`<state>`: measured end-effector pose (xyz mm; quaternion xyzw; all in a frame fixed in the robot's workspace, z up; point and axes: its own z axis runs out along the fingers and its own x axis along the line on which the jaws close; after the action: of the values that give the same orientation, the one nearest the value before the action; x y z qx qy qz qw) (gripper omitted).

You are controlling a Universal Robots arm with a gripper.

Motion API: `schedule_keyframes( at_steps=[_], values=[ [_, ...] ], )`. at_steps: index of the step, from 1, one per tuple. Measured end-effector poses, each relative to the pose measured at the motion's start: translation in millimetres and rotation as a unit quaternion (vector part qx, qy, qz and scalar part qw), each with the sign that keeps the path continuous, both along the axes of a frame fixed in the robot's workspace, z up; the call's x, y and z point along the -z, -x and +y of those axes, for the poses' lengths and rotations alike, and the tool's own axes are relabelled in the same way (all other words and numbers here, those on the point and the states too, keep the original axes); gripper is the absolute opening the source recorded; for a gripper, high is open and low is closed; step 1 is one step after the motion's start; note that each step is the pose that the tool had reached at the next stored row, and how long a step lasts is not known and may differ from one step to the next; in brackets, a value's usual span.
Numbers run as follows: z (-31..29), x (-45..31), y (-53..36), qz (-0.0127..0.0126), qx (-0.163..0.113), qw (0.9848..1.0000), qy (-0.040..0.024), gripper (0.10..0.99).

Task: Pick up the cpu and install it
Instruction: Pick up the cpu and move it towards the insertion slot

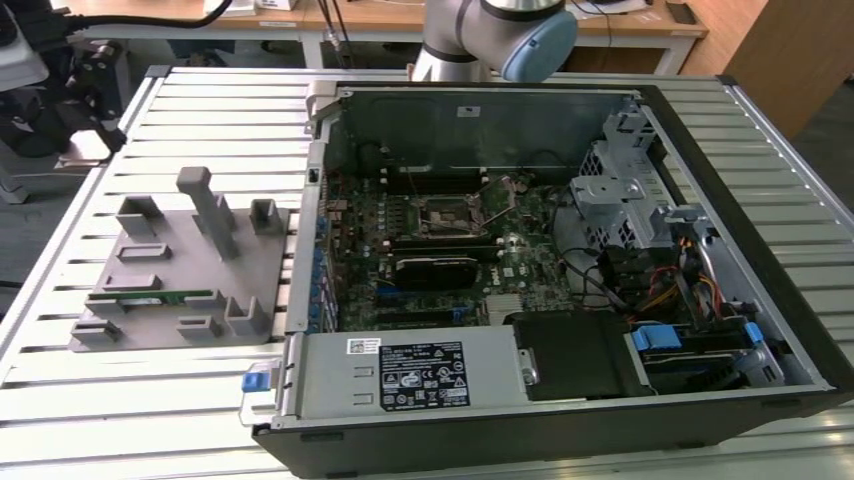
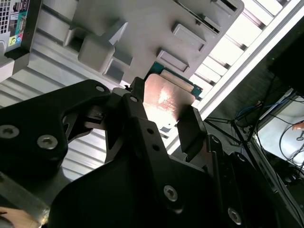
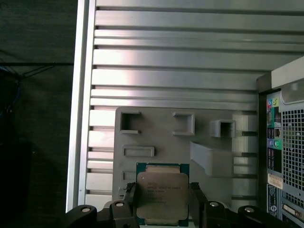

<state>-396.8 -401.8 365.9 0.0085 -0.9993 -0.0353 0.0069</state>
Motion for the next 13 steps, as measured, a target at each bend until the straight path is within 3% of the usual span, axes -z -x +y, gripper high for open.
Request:
schedule_keyframes(
  at_steps=[13],
  values=[
    [0.0, -2.4, -13.6, 0.0, 0.0, 1.0, -0.0008, 0.525]
  ],
)
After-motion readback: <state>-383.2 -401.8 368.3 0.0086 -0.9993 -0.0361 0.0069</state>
